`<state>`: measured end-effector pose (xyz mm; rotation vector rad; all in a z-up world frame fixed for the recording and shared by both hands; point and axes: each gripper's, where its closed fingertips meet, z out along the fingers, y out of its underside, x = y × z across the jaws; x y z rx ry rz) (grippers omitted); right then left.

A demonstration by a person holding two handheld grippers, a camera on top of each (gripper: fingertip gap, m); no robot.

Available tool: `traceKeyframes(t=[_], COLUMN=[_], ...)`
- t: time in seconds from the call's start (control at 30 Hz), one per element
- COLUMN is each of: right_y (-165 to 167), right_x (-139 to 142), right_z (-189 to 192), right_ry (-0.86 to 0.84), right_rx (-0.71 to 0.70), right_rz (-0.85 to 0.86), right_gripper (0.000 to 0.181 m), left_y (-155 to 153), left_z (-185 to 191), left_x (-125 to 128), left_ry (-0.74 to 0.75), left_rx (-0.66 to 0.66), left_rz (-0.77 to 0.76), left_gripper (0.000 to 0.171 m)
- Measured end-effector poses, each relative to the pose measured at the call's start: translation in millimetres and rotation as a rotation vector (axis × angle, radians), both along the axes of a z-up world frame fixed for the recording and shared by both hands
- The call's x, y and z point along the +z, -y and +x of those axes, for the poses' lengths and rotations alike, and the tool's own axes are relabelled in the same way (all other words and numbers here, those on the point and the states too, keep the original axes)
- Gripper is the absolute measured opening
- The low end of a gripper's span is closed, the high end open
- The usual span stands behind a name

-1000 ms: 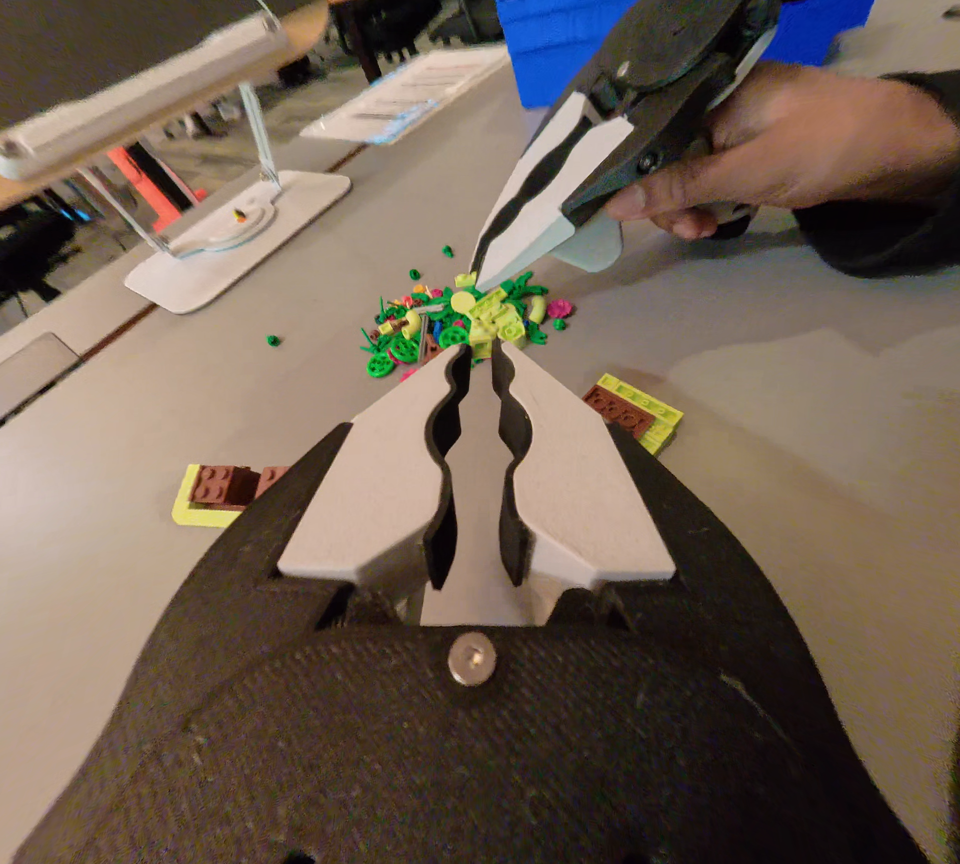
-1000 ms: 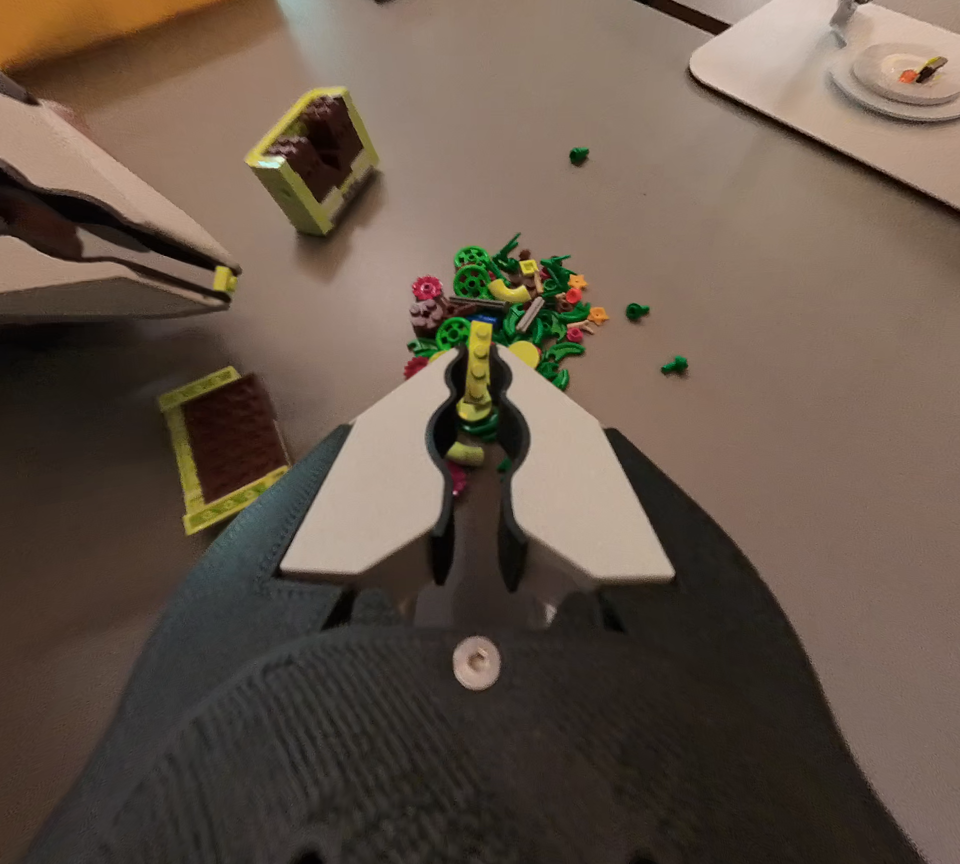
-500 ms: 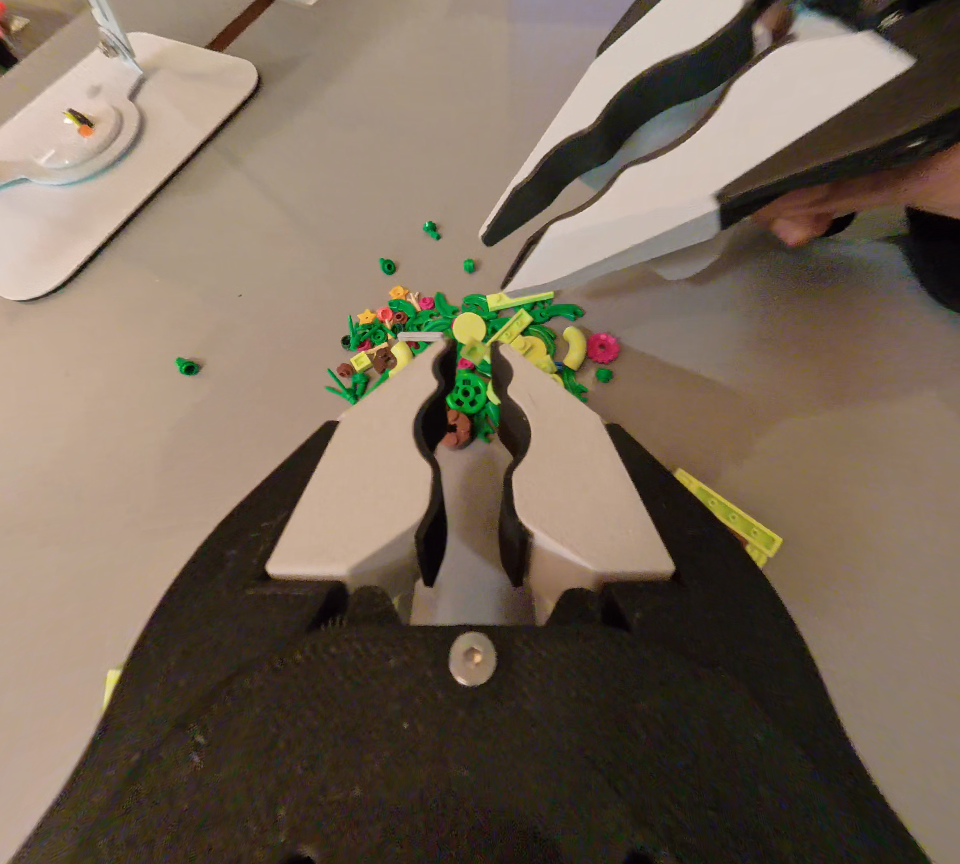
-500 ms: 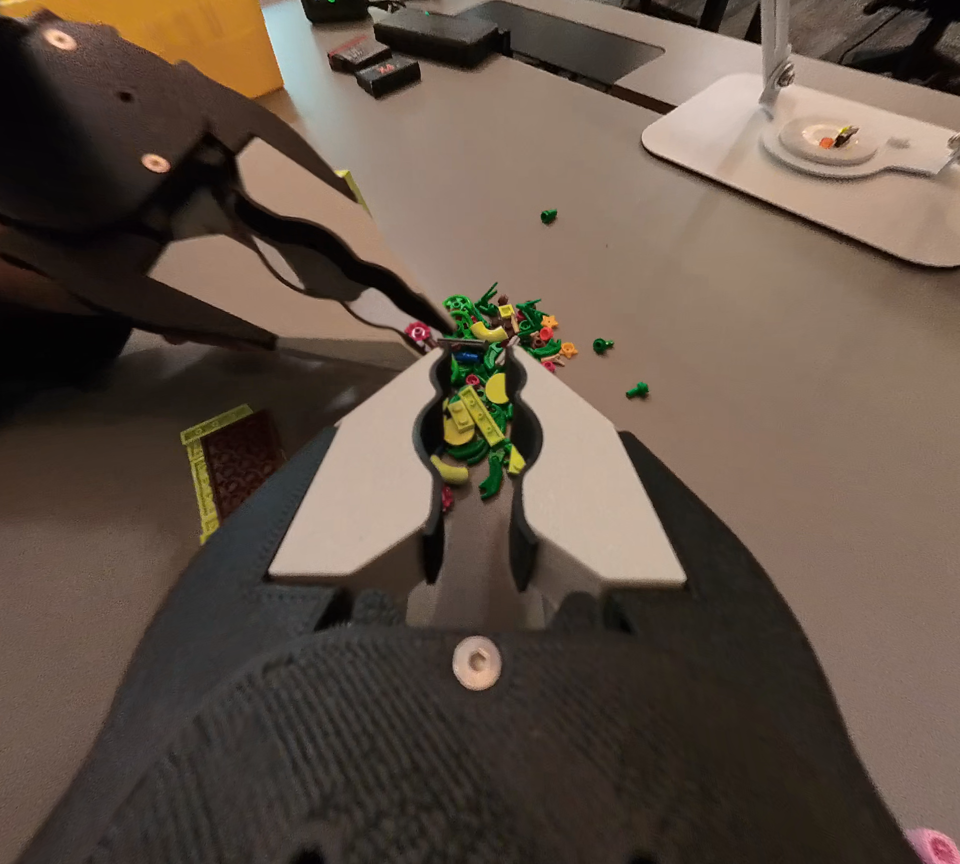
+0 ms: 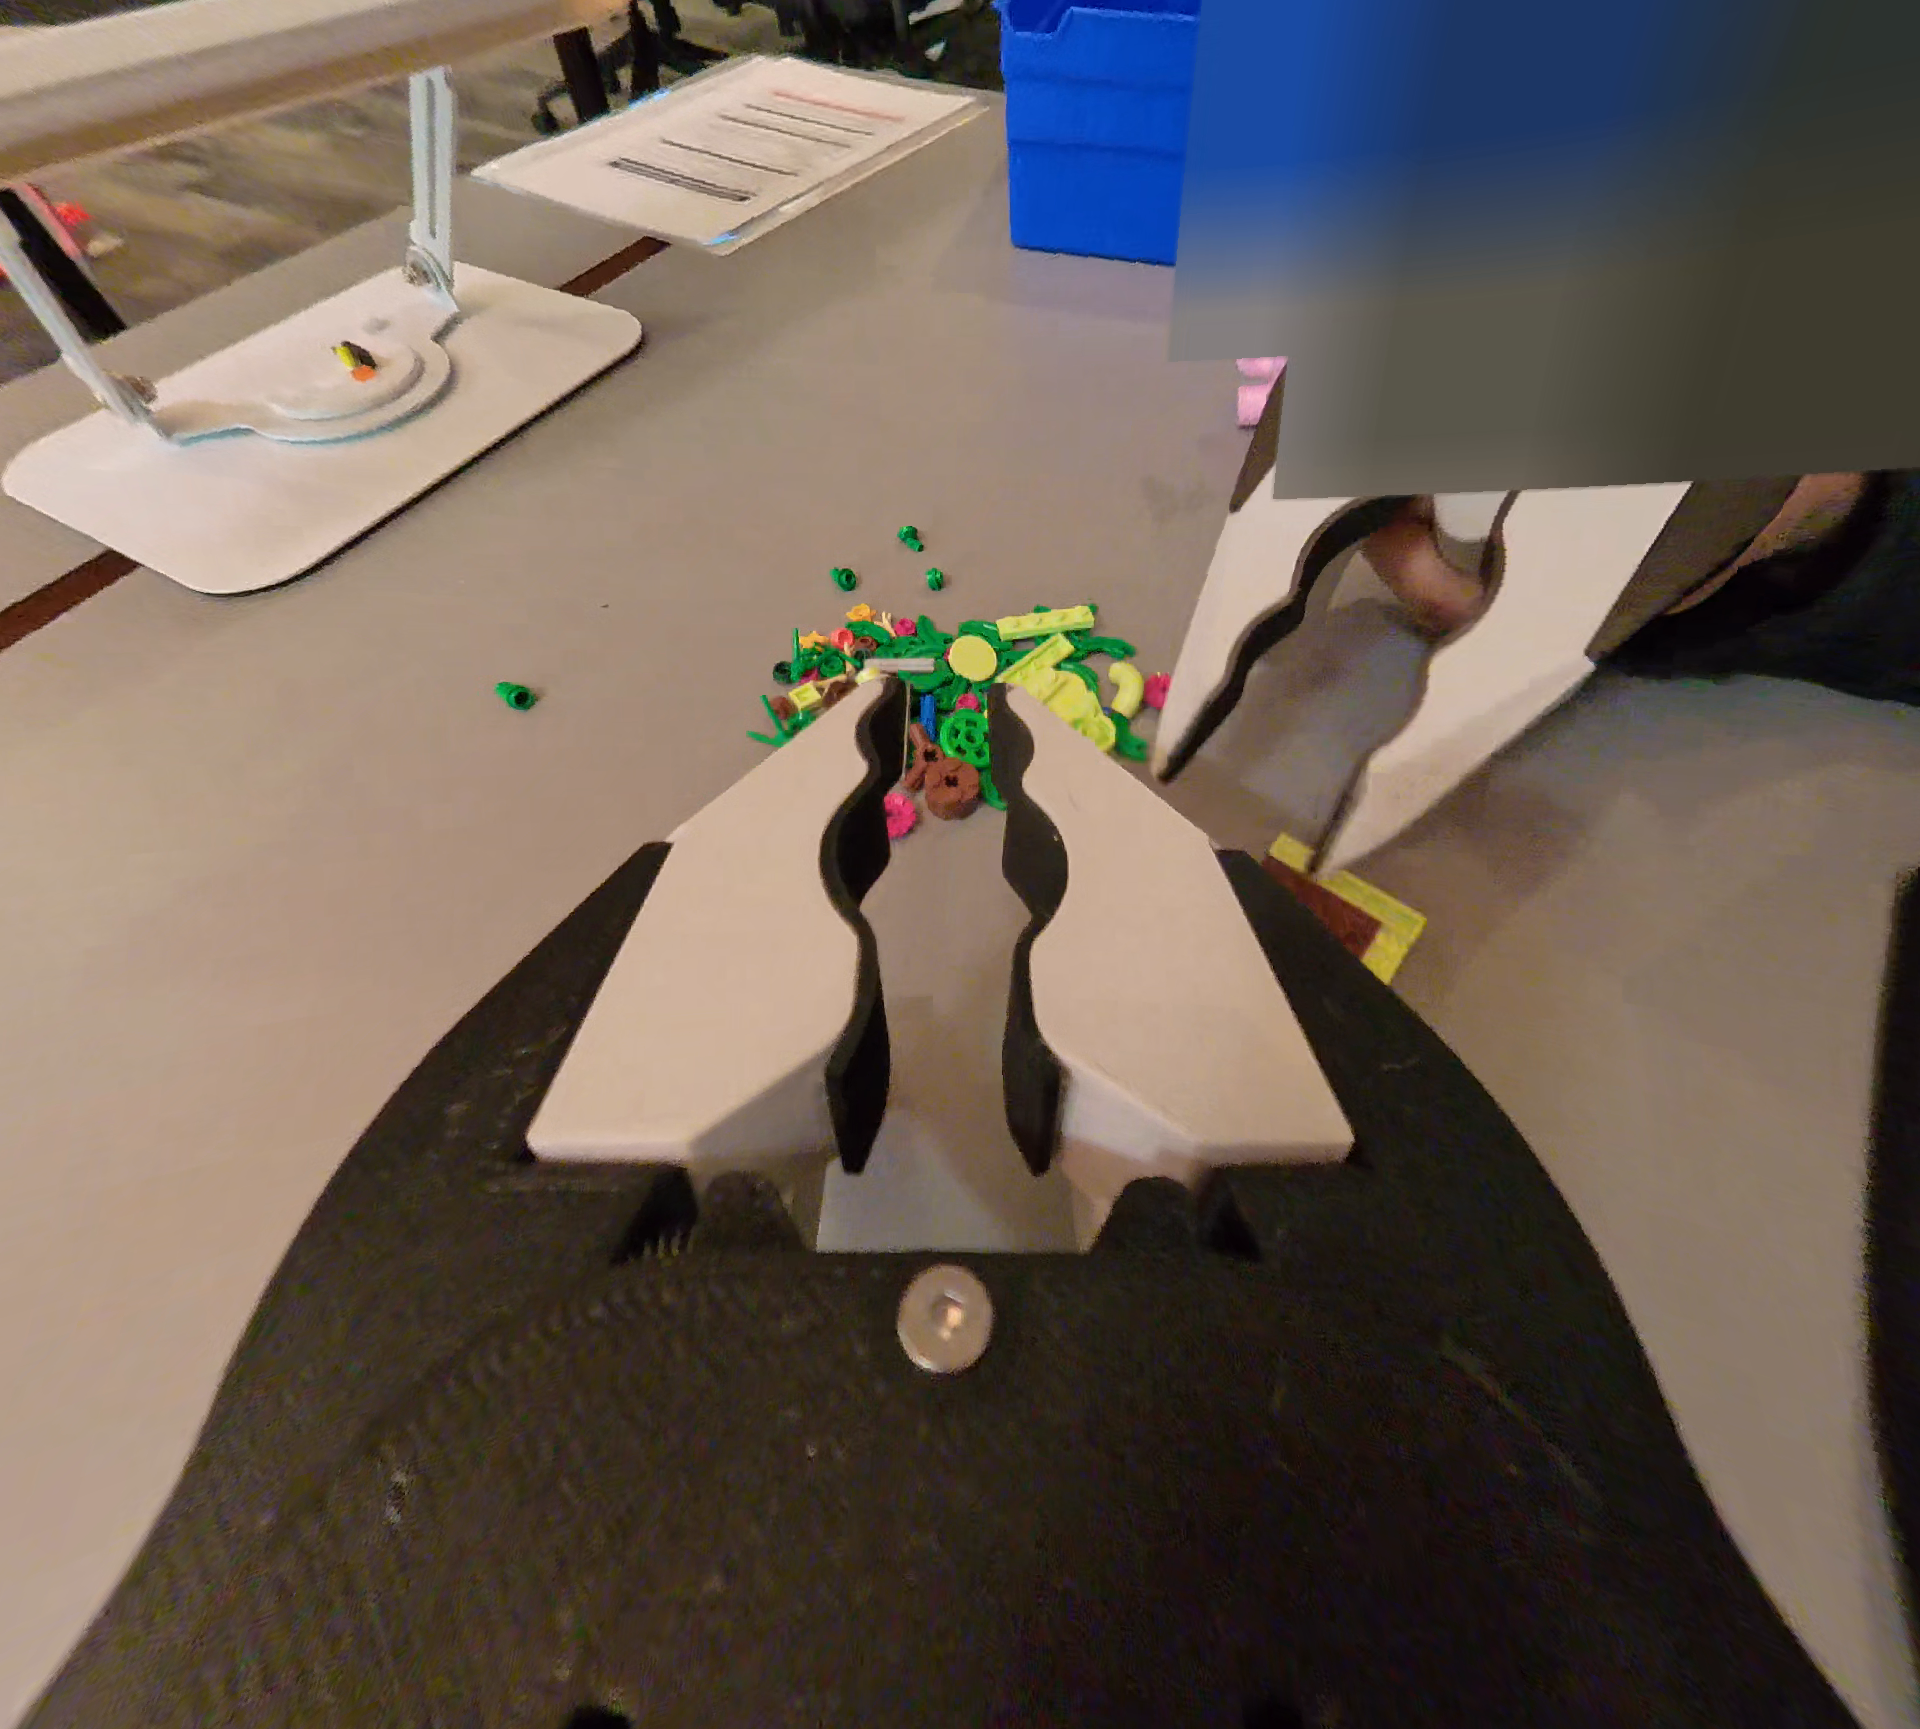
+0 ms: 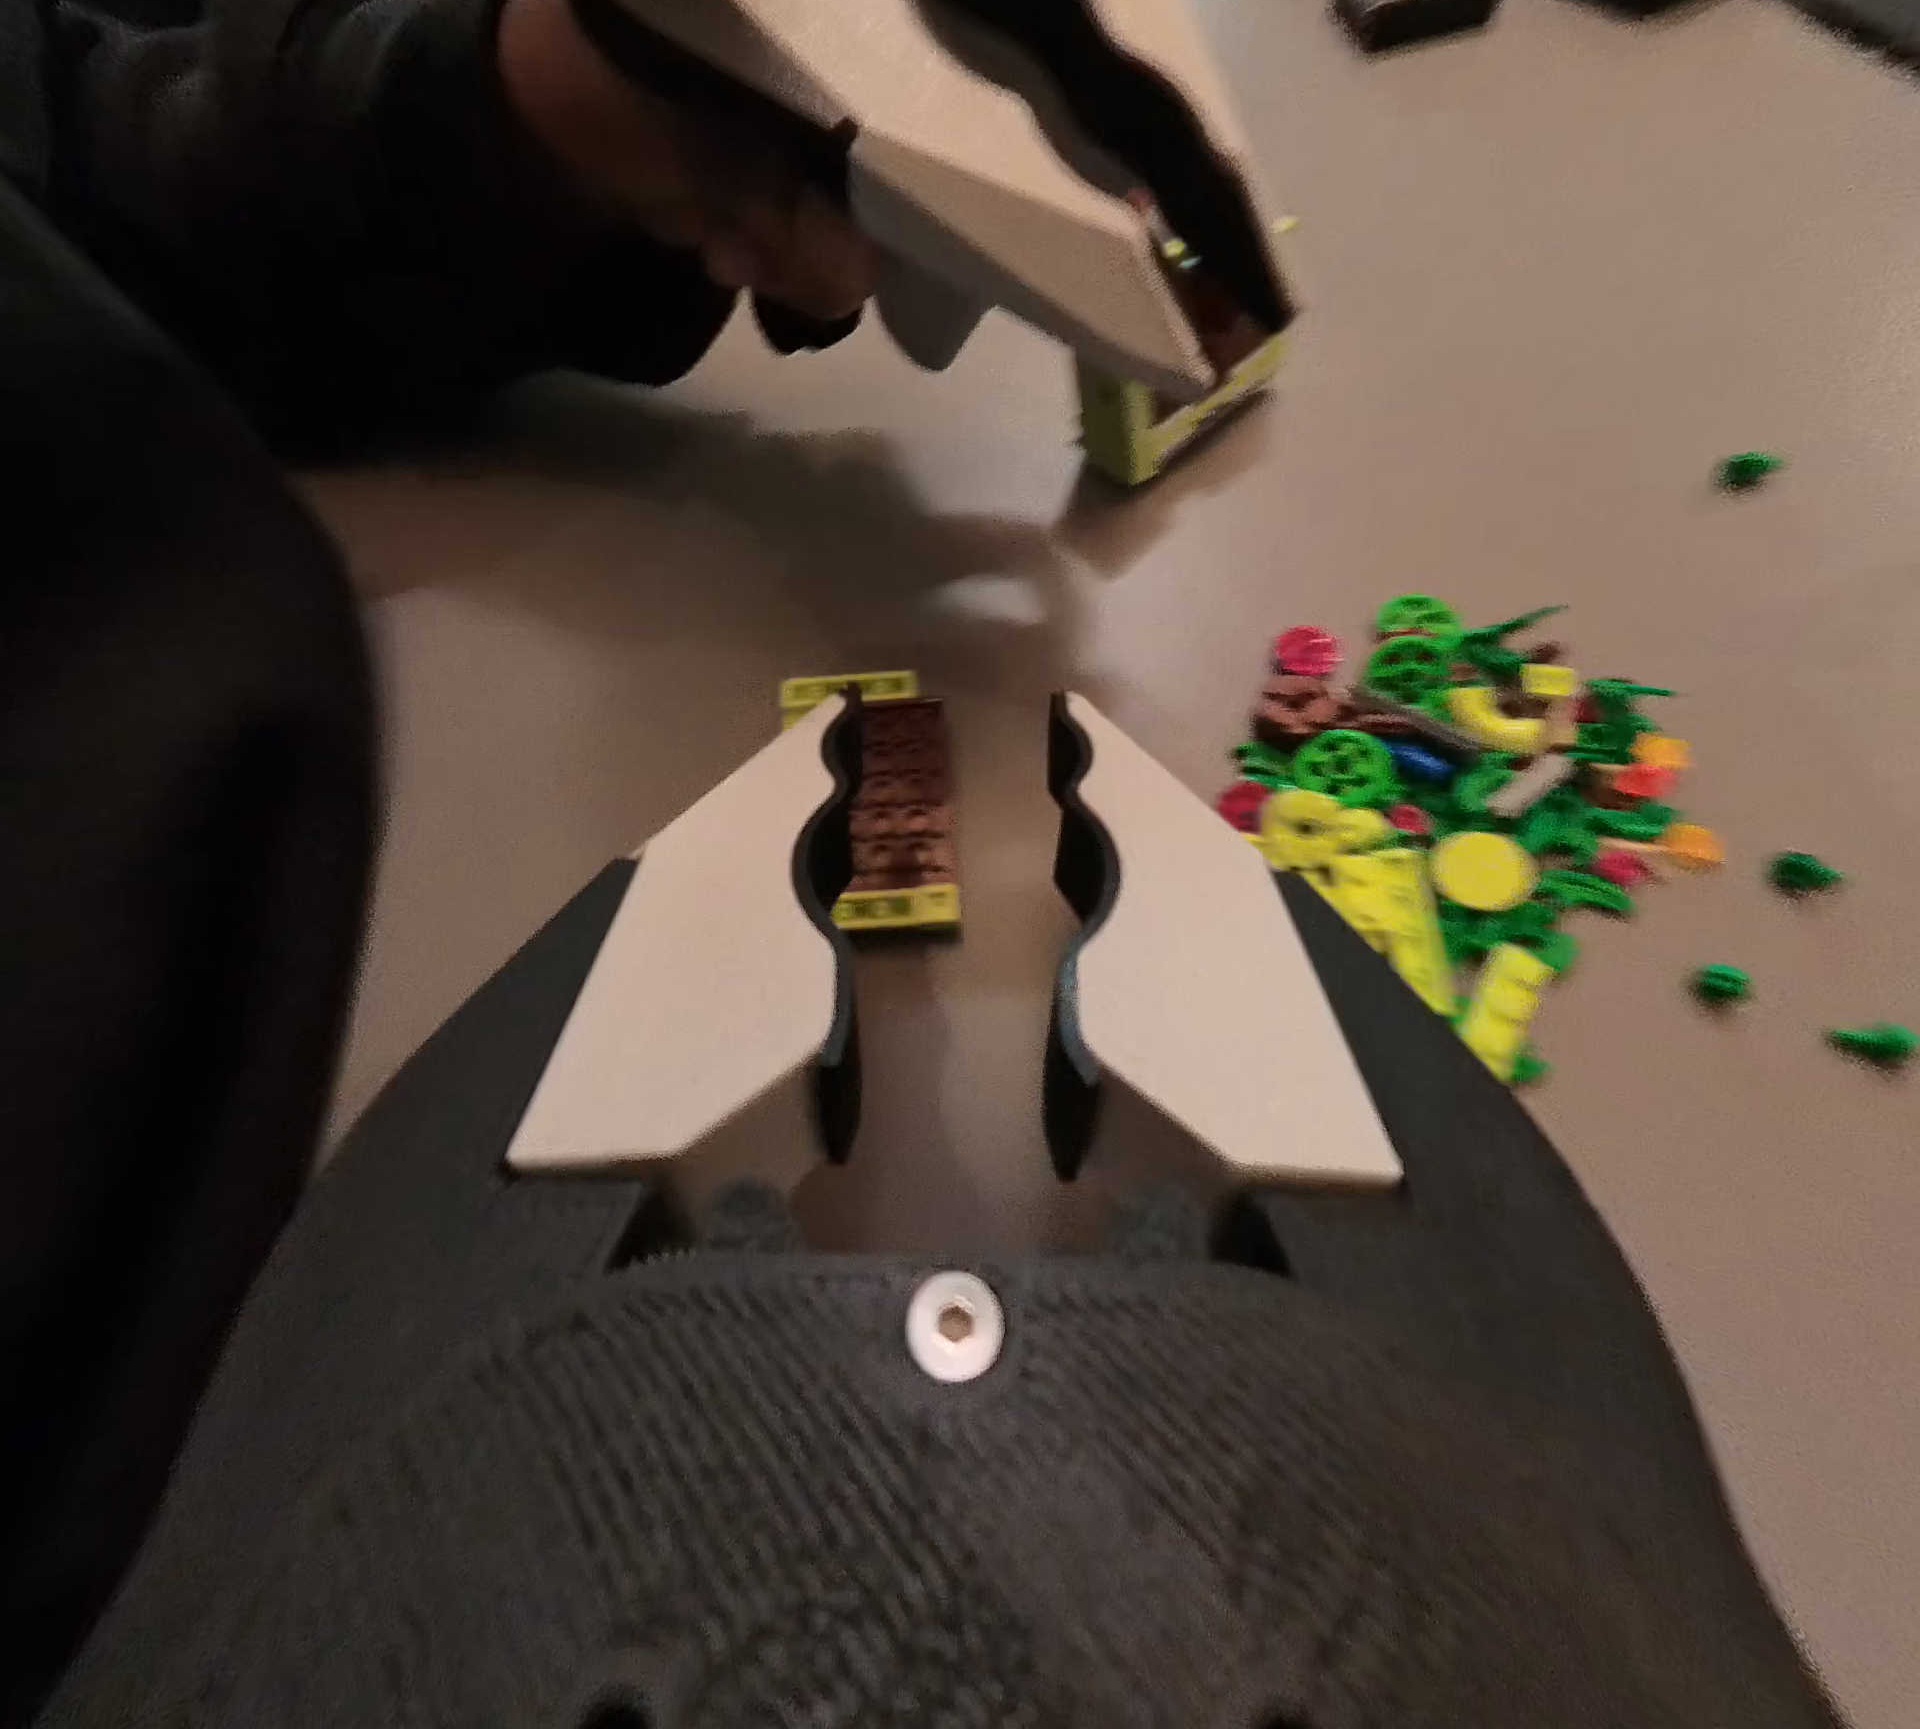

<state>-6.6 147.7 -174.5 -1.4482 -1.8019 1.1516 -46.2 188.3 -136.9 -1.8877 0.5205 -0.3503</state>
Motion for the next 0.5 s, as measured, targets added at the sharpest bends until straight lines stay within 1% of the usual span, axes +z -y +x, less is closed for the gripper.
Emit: traceKeyframes(t=[0.1,0.2,0.27,0.3,0.4,0.5], right_y=[21.8,23.3,25.8,26.1,26.0,26.7], right_x=[-18.9,-38.9,-39.8,-39.4,-39.7,-39.1], right_z=[-0.9,0.0,-0.2,-0.2,1.6,2.2], right_ry=[0.096,0.192,0.198,0.201,0.209,0.198], right_rx=[0.074,0.077,0.084,0.080,0.083,0.093], right_rz=[-0.042,0.026,0.027,0.011,-0.007,0.024], right_gripper=[0.041,0.049,0.050,0.049,0.032,0.031], left_y=[11.5,21.1,23.1,22.7,23.1,22.9], left_z=[-3.6,-0.1,2.2,2.5,5.3,6.1], left_x=[-7.7,-17.5,-16.9,-16.1,-18.4,-19.8], left_ry=[-0.021,-0.008,0.006,0.018,0.054,0.065], left_rx=[-0.010,-0.049,-0.067,-0.067,-0.080,-0.083], left_rz=[0.008,-0.032,-0.035,-0.036,-0.055,-0.064], left_gripper=[0.009,0.010,0.011,0.010,0.011,0.012])
